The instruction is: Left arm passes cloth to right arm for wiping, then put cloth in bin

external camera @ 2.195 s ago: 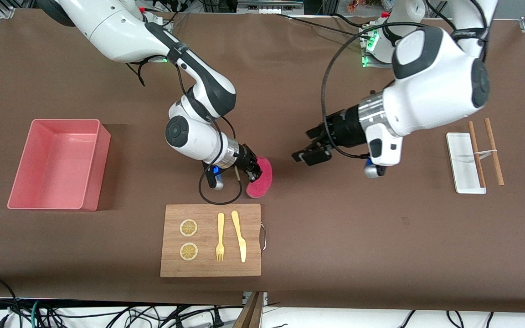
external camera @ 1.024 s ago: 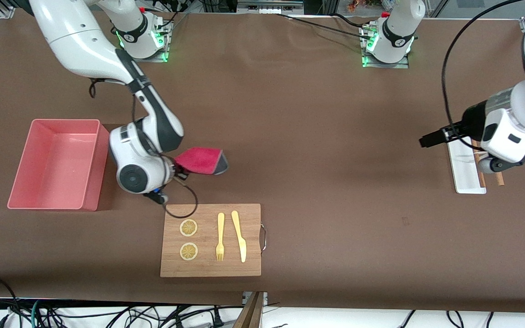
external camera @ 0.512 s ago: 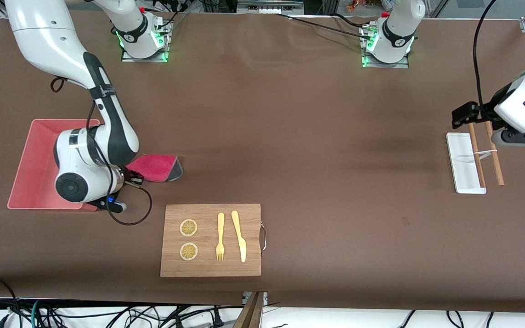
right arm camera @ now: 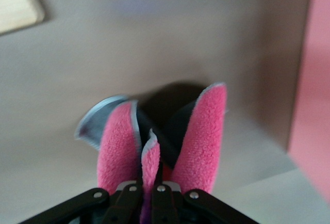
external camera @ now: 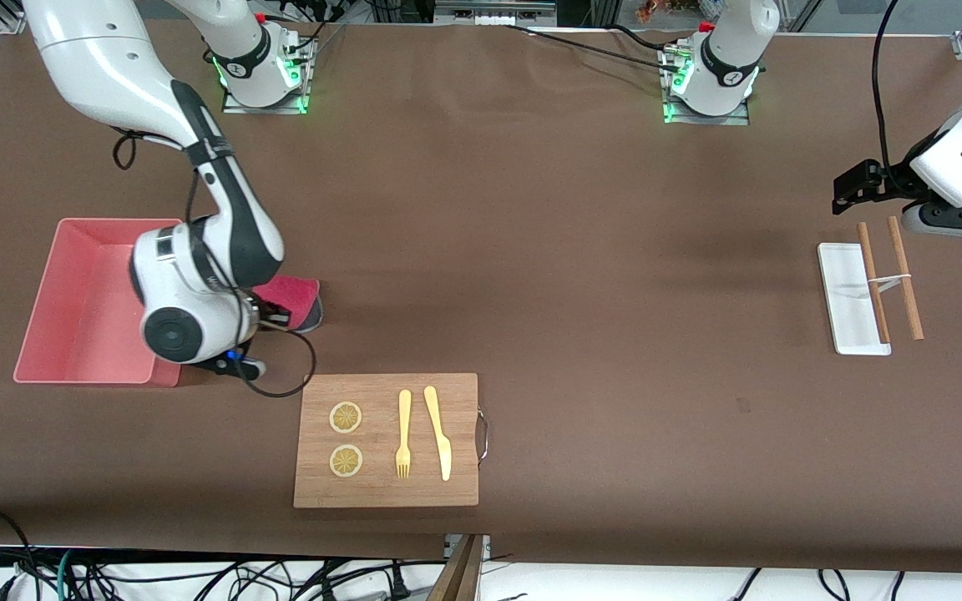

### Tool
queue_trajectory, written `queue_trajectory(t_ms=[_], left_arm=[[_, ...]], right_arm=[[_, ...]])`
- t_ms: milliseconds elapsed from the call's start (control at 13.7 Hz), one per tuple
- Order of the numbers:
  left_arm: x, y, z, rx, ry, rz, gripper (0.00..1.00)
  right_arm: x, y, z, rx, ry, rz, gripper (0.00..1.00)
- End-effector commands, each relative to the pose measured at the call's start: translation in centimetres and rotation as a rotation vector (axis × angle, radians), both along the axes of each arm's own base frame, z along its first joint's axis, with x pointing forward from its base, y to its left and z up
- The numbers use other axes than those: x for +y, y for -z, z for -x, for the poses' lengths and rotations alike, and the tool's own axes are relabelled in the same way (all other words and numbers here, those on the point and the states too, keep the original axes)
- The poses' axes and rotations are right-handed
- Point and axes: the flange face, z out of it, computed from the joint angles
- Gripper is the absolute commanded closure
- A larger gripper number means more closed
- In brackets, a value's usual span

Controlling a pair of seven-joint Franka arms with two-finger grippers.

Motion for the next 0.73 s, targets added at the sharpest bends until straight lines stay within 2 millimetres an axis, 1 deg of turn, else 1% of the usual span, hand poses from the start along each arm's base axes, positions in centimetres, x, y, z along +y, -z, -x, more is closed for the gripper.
queue_trajectory(t_ms=[0,73,146,220,439,512,659], left_arm=[[-0.5,-0.3,-0.7,-0.020,-0.010,0.014,0.00],[-0.5,-0.3,-1.1,-0.022,-0.008,0.010,0.00],[-0.6,-0.2,-1.2,-0.020,-0.023,0.007,0.00],[-0.7,-0.4,-1.2,-0.023,-0.044,0.006,0.00],[-0.9,-0.5,-1.2,-0.023,-0.058,0.005,0.00],[-0.9,-0.5,-1.2,-0.022,-0.056,0.005,0.00],[-0.9,-0.5,-1.2,-0.022,-0.056,0.005,0.00]], right_arm=[[4.2,1.3,1.2,-0.018,0.069,0.011,1.00],[6.1,1.8,1.6,-0.032,0.101,0.006,1.00],[7.7,2.0,1.9,-0.055,0.139,-0.002,1.00],[9.7,2.2,2.4,-0.071,0.177,-0.011,1.00],[15.6,1.9,3.3,-0.148,0.331,-0.060,1.00],[16.8,1.6,3.4,-0.171,0.371,-0.079,1.00],[19.4,1.2,4.3,-0.186,0.424,-0.115,1.00]])
